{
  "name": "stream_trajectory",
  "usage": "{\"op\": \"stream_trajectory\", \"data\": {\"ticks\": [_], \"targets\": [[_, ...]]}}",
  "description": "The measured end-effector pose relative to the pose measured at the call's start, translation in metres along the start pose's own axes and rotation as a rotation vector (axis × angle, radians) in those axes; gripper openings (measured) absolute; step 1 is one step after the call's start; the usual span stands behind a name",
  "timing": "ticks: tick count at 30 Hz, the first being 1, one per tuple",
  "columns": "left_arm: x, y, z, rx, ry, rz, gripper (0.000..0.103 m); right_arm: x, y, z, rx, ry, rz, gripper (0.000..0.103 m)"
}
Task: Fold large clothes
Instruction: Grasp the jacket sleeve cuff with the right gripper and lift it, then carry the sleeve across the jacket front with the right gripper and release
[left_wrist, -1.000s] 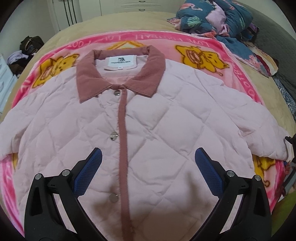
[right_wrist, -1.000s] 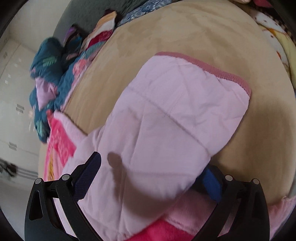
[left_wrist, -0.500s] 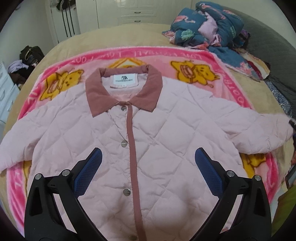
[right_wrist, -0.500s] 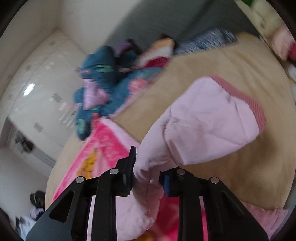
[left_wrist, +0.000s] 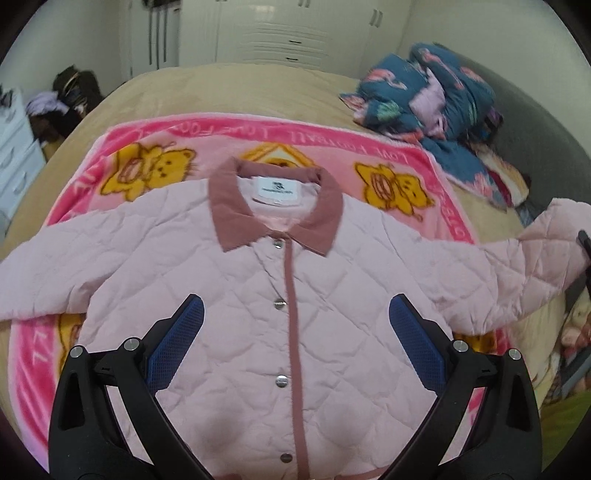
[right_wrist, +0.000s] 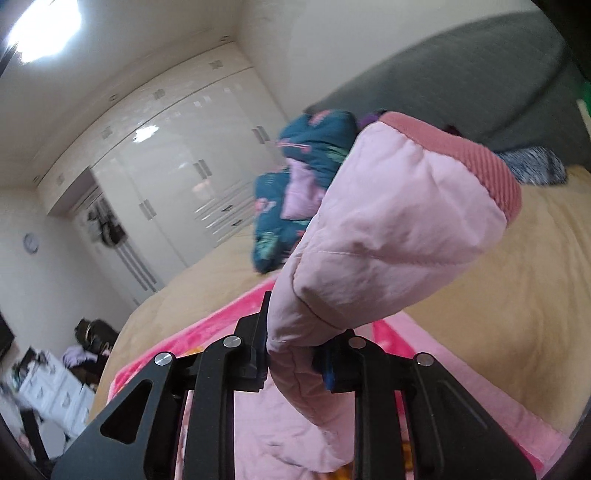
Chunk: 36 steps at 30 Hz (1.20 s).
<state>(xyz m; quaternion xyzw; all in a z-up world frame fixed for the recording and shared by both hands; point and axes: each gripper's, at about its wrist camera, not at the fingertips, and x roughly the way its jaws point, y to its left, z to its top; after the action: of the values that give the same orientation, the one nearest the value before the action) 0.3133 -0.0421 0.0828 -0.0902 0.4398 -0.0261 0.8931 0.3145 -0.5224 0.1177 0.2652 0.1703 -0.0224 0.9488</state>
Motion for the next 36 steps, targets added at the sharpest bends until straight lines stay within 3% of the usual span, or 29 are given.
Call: {"op": "stream_trajectory", "data": {"ticks": [9, 16, 30, 36], "targets": [[-0.022, 0.053, 0.013, -0.051, -0.045, 0.023, 0.094, 0.01, 0.088, -0.01, -0.15, 0.004, 0.105, 0.02], [-0.024, 0.084, 0.015, -0.089, -0.044, -0.01, 0.094, 0.018, 0.138, -0.029, -0.213, 0.035, 0.171, 0.02], [-0.013, 0.153, 0.012, -0.21, -0.051, -0.021, 0.094, 0.04, 0.233, -0.109, -0.319, 0.138, 0.268, 0.02], [-0.011, 0.167, 0.005, -0.245, -0.06, -0.096, 0.094, 0.057, 0.259, -0.143, -0.346, 0.19, 0.305, 0.02]]}}
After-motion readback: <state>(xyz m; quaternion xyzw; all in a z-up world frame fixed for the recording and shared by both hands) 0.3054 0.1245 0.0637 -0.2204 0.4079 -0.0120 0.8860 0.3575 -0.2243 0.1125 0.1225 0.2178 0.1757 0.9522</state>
